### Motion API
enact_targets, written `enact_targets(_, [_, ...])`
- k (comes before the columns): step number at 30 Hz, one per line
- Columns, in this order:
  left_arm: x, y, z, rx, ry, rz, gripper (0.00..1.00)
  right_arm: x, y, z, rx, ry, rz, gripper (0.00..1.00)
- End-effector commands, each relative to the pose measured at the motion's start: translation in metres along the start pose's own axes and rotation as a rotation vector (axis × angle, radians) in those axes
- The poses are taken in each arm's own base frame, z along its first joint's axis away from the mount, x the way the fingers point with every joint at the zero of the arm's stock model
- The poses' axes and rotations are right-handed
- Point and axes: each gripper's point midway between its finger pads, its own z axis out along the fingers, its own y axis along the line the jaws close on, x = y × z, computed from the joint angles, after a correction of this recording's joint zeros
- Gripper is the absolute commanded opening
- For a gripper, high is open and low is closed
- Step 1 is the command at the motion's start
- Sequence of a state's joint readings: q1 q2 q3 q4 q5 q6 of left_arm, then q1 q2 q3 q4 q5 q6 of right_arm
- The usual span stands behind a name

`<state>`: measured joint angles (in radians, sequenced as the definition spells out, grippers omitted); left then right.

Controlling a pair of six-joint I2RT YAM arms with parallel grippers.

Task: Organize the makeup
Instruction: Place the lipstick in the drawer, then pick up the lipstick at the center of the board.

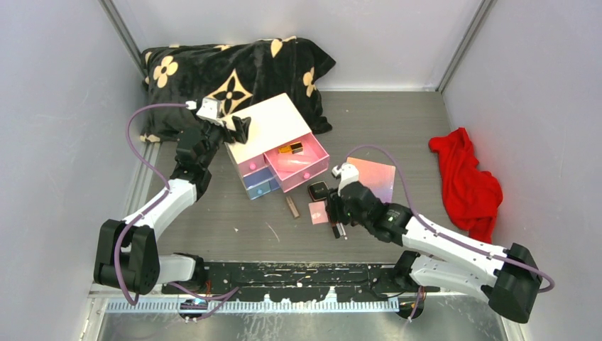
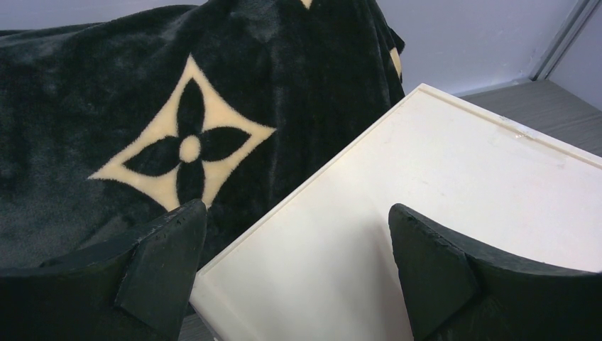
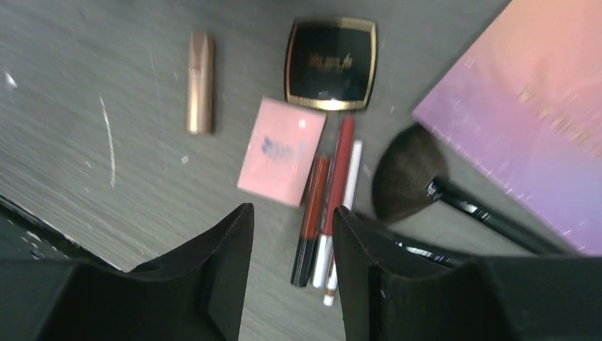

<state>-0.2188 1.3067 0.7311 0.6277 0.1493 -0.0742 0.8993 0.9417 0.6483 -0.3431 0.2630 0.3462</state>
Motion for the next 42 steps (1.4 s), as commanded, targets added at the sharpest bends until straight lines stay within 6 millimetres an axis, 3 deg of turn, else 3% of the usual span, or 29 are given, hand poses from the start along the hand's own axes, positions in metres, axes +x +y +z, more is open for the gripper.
enact_targets(1, [0.134,-0.002,-0.038,0.0,0.441,-0.015,1.0,-0.012,0.03,0.005,-0.092,-0.128,0.112,0.5])
enact_targets(5, [0.133,-0.003,-0.038,0.001,0.438,-0.014,1.0,-0.002,0.052,0.01,-0.059,-0.181,0.029,0.5])
enact_targets(8, [0.133,-0.003,-0.038,0.002,0.44,-0.012,1.0,0.012,0.073,0.021,-0.051,-0.181,-0.033,0.5])
enact_targets(13, [0.133,-0.003,-0.039,0.002,0.439,-0.011,1.0,0.021,0.09,0.048,-0.036,-0.188,-0.035,0.51])
enact_targets(26, [0.133,-0.004,-0.038,0.002,0.44,-0.009,1.0,0.015,0.09,0.084,0.027,-0.225,-0.062,0.52])
enact_targets(36, [0.133,-0.004,-0.039,0.002,0.44,-0.009,1.0,0.035,0.078,0.111,0.061,-0.188,-0.055,0.5])
enact_targets(42, [0.133,-0.004,-0.038,0.004,0.44,-0.008,1.0,0.048,0.082,0.123,0.055,-0.156,-0.064,0.48])
